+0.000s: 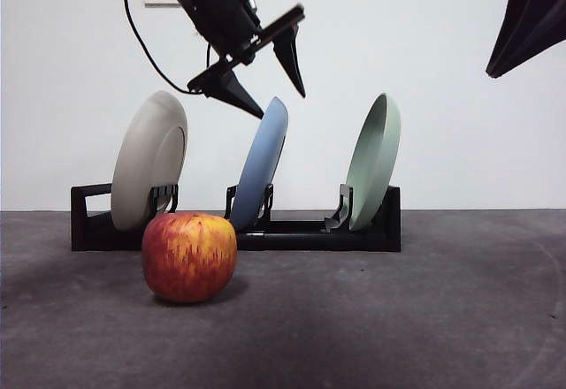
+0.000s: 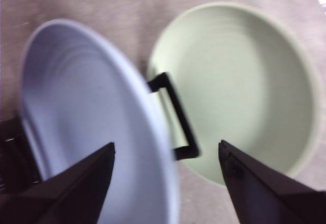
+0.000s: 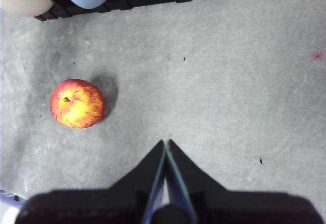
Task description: Take the blue plate from the plate rack,put the plate on the table,take the apple from the table,put the apple in the plate
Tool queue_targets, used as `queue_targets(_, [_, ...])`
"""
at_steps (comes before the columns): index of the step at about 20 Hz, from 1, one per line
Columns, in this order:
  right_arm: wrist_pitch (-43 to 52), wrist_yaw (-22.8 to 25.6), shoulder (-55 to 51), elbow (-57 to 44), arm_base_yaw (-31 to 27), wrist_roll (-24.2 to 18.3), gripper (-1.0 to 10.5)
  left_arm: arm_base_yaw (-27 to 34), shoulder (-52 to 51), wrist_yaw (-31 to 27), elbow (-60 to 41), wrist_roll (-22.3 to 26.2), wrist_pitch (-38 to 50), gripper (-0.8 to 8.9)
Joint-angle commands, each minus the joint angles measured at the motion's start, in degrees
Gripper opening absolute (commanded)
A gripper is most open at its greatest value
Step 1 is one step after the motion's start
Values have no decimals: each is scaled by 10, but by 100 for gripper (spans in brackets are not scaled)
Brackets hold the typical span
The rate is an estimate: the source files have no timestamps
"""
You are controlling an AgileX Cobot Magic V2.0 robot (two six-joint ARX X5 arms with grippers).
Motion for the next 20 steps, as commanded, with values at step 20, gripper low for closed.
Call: queue_targets(20, [-11, 14, 1, 1, 1, 5, 6, -2, 12, 2, 1, 7, -13, 52])
